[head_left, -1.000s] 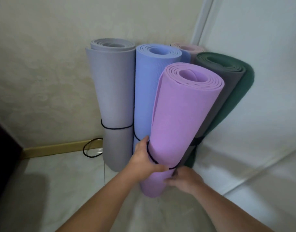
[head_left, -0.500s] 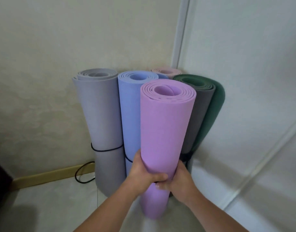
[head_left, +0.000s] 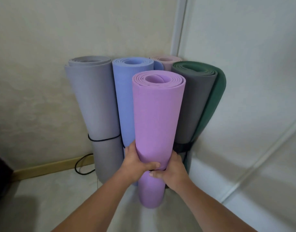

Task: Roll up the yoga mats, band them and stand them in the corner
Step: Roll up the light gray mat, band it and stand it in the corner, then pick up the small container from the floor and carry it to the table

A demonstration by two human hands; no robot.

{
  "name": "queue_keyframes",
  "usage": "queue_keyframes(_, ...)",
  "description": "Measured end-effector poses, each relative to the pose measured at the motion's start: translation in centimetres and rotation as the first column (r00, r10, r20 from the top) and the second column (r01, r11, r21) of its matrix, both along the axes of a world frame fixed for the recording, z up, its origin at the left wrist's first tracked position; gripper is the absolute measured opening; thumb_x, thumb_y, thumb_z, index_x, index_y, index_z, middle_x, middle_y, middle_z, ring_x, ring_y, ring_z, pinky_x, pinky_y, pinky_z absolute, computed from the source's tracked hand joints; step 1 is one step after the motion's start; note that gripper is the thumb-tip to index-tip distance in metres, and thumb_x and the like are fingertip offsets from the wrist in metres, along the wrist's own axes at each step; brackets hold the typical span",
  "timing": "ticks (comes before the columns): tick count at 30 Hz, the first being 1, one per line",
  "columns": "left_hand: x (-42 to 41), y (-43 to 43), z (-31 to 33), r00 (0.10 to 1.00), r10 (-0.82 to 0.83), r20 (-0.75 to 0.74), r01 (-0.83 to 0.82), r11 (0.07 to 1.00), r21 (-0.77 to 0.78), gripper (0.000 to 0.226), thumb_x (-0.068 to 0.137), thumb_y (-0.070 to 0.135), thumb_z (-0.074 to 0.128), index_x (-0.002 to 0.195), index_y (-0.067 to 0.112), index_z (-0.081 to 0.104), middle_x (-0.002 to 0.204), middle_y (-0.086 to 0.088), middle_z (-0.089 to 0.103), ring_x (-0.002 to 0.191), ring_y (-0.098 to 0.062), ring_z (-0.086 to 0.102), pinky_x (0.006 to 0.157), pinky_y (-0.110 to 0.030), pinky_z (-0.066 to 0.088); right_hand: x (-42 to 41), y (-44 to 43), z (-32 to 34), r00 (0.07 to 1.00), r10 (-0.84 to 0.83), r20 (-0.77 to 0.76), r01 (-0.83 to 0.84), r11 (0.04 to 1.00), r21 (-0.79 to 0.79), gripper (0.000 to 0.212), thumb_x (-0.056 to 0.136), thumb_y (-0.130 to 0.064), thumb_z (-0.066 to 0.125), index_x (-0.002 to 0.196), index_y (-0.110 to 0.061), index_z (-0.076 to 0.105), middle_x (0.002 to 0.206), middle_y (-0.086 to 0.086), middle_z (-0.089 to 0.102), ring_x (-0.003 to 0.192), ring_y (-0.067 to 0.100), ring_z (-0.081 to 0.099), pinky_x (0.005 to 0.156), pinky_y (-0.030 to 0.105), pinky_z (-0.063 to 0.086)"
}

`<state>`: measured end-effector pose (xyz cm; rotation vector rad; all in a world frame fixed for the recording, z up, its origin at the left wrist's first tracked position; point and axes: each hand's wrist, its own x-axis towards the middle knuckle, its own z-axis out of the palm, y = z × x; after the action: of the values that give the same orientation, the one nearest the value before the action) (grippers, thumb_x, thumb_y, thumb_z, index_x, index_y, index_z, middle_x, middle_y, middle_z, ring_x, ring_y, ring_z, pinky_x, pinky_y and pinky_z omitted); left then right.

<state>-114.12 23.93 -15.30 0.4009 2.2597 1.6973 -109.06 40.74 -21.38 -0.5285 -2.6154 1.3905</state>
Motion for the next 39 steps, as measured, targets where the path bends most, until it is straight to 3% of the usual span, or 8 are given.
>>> queue_keyframes(11, 2.8, -2.1, 2.7, 0.998, 0.001, 0.062, 0.003, 0.998, -0.060, 0.147, 0.033, 0.053, 0.093, 0.156, 0.025, 0.019, 0.147, 0.000, 0.030, 0.132, -0.023, 0.046, 0.109, -0.046, 0.045, 3.5, -0.3, 4.1, 0.976, -0.007, 0.217, -0.028, 0.987, 0.156, 0.115, 0.033, -0.088, 0.078, 0.123, -0.018, 0.059, 0.115, -0.003, 0.065, 0.108, 0.018, 0.066, 0.083, 0.031, 0.056)
queue_keyframes(14, 3.5, -3.2, 3.2, 0.993, 0.022, 0.120, -0.018, 0.999, -0.038, 0.145, 0.046, 0.050, 0.097, 0.159, 0.024, 0.011, 0.159, -0.001, 0.024, 0.142, -0.024, 0.037, 0.114, -0.049, 0.039, 5.5, -0.8, 6.3, 0.947, -0.010, 0.320, -0.046, 0.985, 0.168, 0.089, 0.055, -0.075, 0.079, 0.122, -0.019, 0.065, 0.114, -0.003, 0.068, 0.109, 0.020, 0.064, 0.085, 0.029, 0.052)
queue_keyframes(17, 4.0, -4.7, 3.5, 0.989, 0.060, 0.132, -0.060, 0.998, -0.003, 0.142, 0.040, 0.061, 0.095, 0.156, 0.027, 0.021, 0.155, 0.000, 0.034, 0.137, -0.022, 0.045, 0.112, -0.045, 0.042, 7.4, -1.9, 8.1, 0.908, -0.003, 0.419, -0.068, 0.985, 0.156, 0.035, 0.082, -0.056, 0.075, 0.081, -0.024, 0.061, 0.084, -0.004, 0.060, 0.087, 0.023, 0.060, 0.071, 0.027, 0.046)
queue_keyframes(22, 5.7, -7.6, 7.4, 0.971, 0.156, 0.182, -0.160, 0.987, 0.007, 0.096, 0.078, 0.014, 0.085, 0.153, 0.006, 0.026, 0.130, 0.004, 0.049, 0.103, -0.013, 0.057, 0.069, -0.006, 0.047, 8.7, -6.3, 11.4, 0.815, 0.082, 0.573, -0.163, 0.983, 0.091, 0.044, 0.081, -0.058, 0.073, 0.074, -0.020, 0.053, 0.071, 0.002, 0.054, 0.059, 0.026, 0.062, 0.055, 0.031, 0.053)
queue_keyframes(28, 6.6, -12.3, 19.1, 0.909, 0.345, 0.233, -0.350, 0.937, -0.022, 0.074, 0.082, 0.032, 0.082, 0.143, 0.012, 0.045, 0.127, -0.005, 0.057, 0.115, -0.025, 0.060, 0.099, -0.049, 0.051, 5.3, -13.0, 23.5, 0.800, 0.230, 0.554, -0.272, 0.962, -0.008, 0.047, 0.087, -0.055, 0.066, 0.074, -0.011, 0.059, 0.070, 0.008, 0.061, 0.051, 0.015, 0.055, 0.053, 0.022, 0.048)
queue_keyframes(31, 7.8, -15.0, 26.9, 0.863, 0.413, 0.290, -0.433, 0.902, 0.002, 0.055, 0.085, 0.029, 0.079, 0.131, 0.012, 0.055, 0.115, -0.006, 0.065, 0.107, -0.031, 0.067, 0.091, -0.046, 0.055, 4.9, -15.9, 32.0, 0.835, 0.306, 0.457, -0.300, 0.950, -0.087, 0.038, 0.091, -0.046, 0.065, 0.082, -0.009, 0.062, 0.072, 0.008, 0.060, 0.049, 0.009, 0.051, 0.045, 0.014, 0.044)
queue_keyframes(35, 11.4, -19.6, 39.4, 0.802, 0.490, 0.341, -0.524, 0.852, 0.009, 0.033, 0.093, 0.016, 0.069, 0.124, 0.010, 0.060, 0.095, 0.001, 0.066, 0.089, -0.025, 0.070, 0.073, -0.038, 0.052, 6.1, -20.4, 43.6, 0.835, 0.392, 0.387, -0.378, 0.919, -0.116, 0.056, 0.089, -0.049, 0.065, 0.086, 0.007, 0.063, 0.079, 0.018, 0.072, 0.066, 0.027, 0.064, 0.071, 0.045, 0.057)
queue_keyframes(39, 17.3, -24.4, 51.5, 0.764, 0.520, 0.382, -0.558, 0.830, -0.014, 0.019, 0.095, 0.015, 0.066, 0.113, 0.015, 0.062, 0.095, 0.001, 0.070, 0.080, -0.017, 0.069, 0.069, -0.033, 0.051, 9.8, -25.5, 55.6, 0.801, 0.493, 0.340, -0.487, 0.867, -0.109, 0.058, 0.083, -0.053, 0.064, 0.089, 0.005, 0.064, 0.076, 0.012, 0.071, 0.072, 0.029, 0.068, 0.074, 0.049, 0.056)
